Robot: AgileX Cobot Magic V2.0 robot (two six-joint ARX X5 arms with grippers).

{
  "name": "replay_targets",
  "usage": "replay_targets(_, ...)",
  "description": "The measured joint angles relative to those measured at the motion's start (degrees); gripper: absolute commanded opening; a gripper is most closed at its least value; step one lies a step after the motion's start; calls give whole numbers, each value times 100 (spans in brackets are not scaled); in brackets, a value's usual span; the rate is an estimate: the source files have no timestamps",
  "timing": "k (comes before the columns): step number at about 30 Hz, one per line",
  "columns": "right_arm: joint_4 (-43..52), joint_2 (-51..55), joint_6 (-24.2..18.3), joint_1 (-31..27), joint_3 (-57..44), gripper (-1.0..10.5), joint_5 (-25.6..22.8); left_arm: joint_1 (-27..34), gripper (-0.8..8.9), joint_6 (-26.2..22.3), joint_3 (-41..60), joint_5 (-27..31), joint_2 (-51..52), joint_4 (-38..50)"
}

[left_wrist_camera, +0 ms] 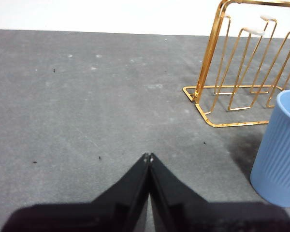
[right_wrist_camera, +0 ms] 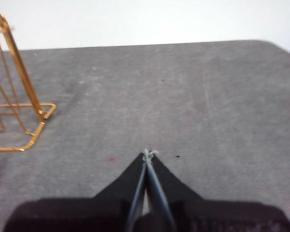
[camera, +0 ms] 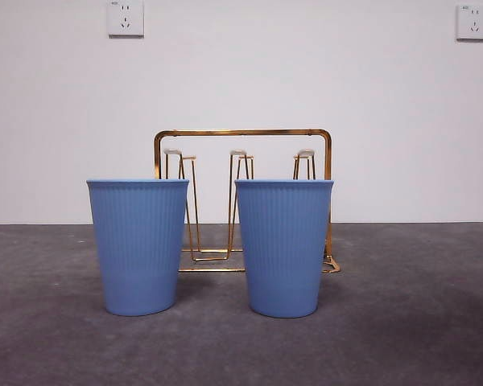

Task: Pick up cup 1,put cup 1 in the cup rack,pick up cup 2,put cup 2 in the cup rack

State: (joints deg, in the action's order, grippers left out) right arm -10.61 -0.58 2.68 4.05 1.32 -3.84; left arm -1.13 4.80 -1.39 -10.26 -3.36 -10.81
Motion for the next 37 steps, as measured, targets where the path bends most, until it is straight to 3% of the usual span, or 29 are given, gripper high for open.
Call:
replay_targets(9, -11, -4, 581, 0, 120, -10, 24, 0, -6, 345, -254, -98, -33, -435)
replay_targets(15, -68, -269, 876, 0, 857, -11, 142, 0, -6, 619, -979, -494, -245, -522)
replay_targets(25, -1172, -1805, 1019, 0, 2765, -11, 1040, 0, -6, 835, -2494, -1652, -1270, -1355)
replay_targets(30, -2184, -2734, 671, 0, 4037, -11, 1762, 0, -6, 835, -3287, -2295, -1818, -1746)
replay_targets(37, -4127, -3816, -197, 2, 5729, -11, 2496, -2, -6, 514, -4472, -2793, -2651, -2964)
